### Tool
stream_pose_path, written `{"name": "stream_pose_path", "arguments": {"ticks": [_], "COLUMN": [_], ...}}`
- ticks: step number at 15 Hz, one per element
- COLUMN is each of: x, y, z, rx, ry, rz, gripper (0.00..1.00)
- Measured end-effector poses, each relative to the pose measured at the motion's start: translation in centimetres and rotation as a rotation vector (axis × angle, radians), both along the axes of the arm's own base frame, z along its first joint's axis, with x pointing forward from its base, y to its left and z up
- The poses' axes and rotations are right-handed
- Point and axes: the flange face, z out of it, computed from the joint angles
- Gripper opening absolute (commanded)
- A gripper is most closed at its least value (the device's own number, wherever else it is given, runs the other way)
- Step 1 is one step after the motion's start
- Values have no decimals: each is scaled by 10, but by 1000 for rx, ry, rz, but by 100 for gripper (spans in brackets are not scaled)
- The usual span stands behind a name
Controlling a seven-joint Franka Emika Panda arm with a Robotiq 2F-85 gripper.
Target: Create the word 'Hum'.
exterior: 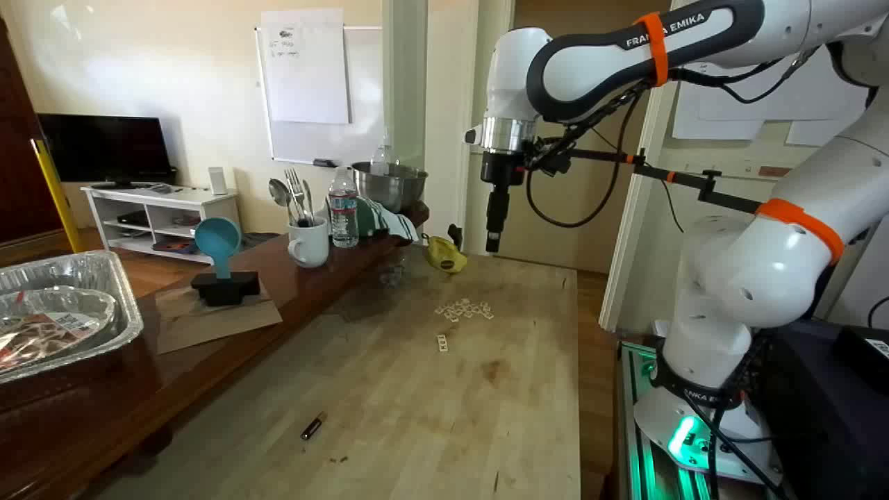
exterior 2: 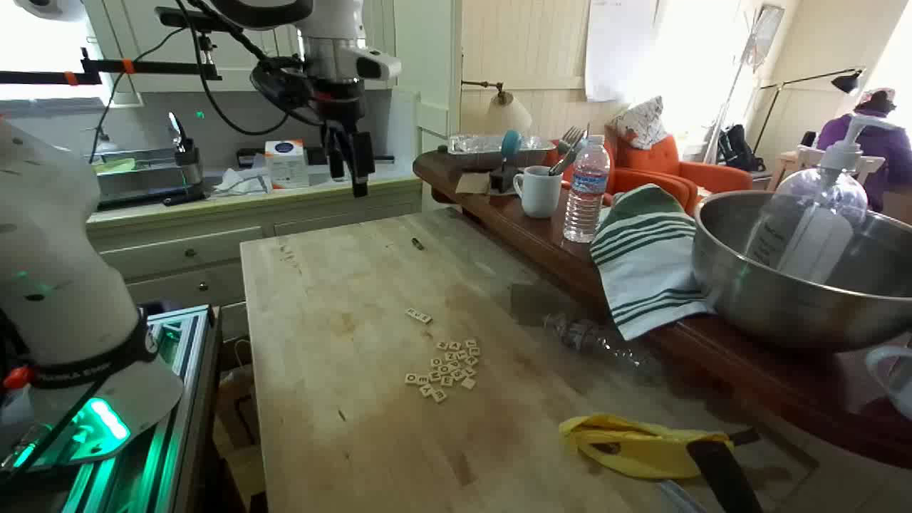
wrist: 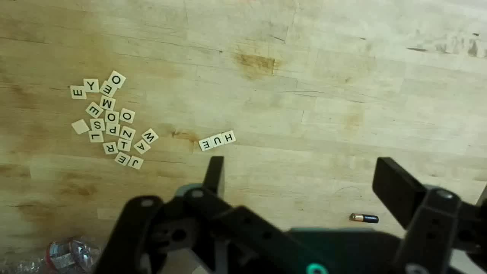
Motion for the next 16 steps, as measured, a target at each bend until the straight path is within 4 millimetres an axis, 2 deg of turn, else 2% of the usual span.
{"name": "stream_pose_path", "arguments": {"ticks": [7,10,16], "x": [2,18,60], "y": [-1,-8,-18], "z": [-5,-32,-101], "rx": [-1,-6,-20], "ry": [13,34,-16], "rz": [-5,-7,129], "gripper": [100,100,100]}}
